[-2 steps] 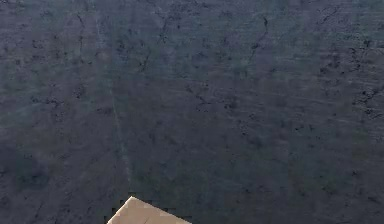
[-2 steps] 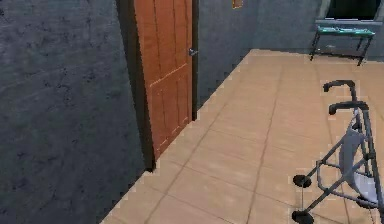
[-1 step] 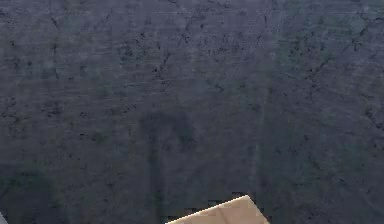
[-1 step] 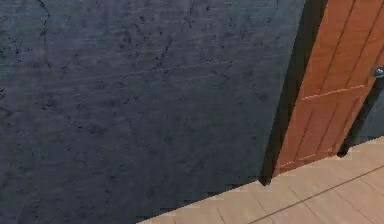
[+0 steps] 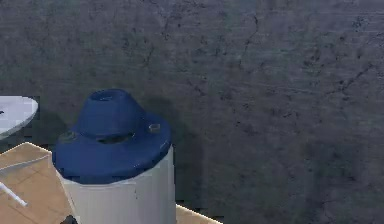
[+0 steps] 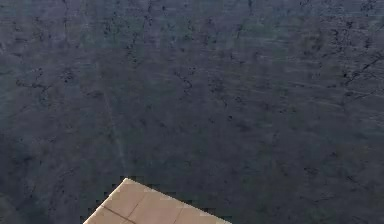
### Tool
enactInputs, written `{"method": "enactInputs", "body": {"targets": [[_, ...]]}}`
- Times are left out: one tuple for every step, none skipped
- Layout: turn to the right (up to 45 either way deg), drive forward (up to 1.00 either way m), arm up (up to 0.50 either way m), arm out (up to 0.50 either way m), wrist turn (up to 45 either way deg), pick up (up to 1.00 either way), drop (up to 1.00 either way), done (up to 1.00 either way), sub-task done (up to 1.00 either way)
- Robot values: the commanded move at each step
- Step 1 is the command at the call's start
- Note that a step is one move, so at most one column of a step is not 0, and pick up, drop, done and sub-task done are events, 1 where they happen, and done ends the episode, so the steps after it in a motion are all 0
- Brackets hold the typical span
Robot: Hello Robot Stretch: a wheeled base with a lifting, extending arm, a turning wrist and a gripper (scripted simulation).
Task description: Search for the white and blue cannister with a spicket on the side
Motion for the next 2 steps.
{"method": "enactInputs", "body": {"targets": [[-21.0, 0.0, 0.0, 0.0, 0.0, 0.0, 0.0, 0.0, 0.0], [0.0, 0.0, 0.0, 0.0, 0.0, 0.0, 0.0, 1.0, 0.0]]}}
